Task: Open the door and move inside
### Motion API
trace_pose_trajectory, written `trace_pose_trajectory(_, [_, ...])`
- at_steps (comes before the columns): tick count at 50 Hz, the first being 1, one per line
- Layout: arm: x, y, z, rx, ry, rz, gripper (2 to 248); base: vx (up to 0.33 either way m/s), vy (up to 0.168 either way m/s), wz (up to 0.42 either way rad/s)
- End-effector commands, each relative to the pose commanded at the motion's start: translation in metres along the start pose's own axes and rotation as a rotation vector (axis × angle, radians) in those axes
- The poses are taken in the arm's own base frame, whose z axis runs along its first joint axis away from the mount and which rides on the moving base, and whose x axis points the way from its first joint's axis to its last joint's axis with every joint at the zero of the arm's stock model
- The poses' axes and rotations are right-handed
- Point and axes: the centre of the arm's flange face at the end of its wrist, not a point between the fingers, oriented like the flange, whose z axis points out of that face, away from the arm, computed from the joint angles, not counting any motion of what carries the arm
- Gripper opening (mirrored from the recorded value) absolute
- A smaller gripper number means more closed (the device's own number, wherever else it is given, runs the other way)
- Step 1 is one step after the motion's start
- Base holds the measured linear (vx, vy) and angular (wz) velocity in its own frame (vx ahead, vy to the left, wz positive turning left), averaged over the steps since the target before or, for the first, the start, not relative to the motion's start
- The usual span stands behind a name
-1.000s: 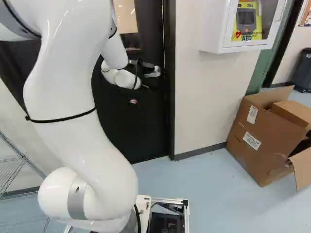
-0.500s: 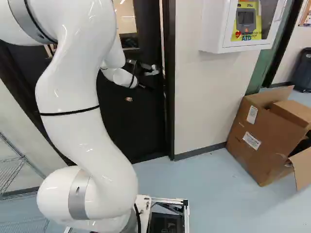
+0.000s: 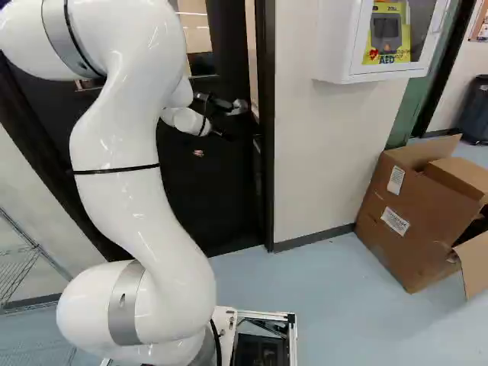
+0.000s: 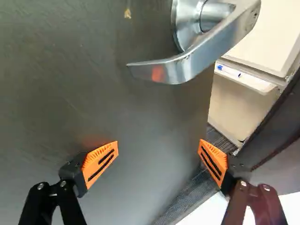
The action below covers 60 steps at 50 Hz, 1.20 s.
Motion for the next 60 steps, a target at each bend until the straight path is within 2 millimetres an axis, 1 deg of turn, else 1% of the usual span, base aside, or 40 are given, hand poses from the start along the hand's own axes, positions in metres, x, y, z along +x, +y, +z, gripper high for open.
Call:
trace_pose_trajectory(16, [-0.001,-0.025,0.020,0.032,0.007,-0.011,247,0.000,0.000,0.000])
trace_pose_trajectory(25, [-0.004,-0.041,0.026,0.060,0.007,-0.039,247,0.000,0.000,0.000])
trace_pose_trajectory(34, [-0.009,-0.057,0.026,0.109,0.006,-0.113,247,0.000,0.000,0.000])
trace_pose_trajectory(51, [-0.024,-0.089,0.017,0.220,0.001,-0.292,247,0.000,0.000,0.000])
trace_pose_trajectory(60, [-0.030,-0.106,0.017,0.280,0.005,-0.386,247,0.000,0.000,0.000])
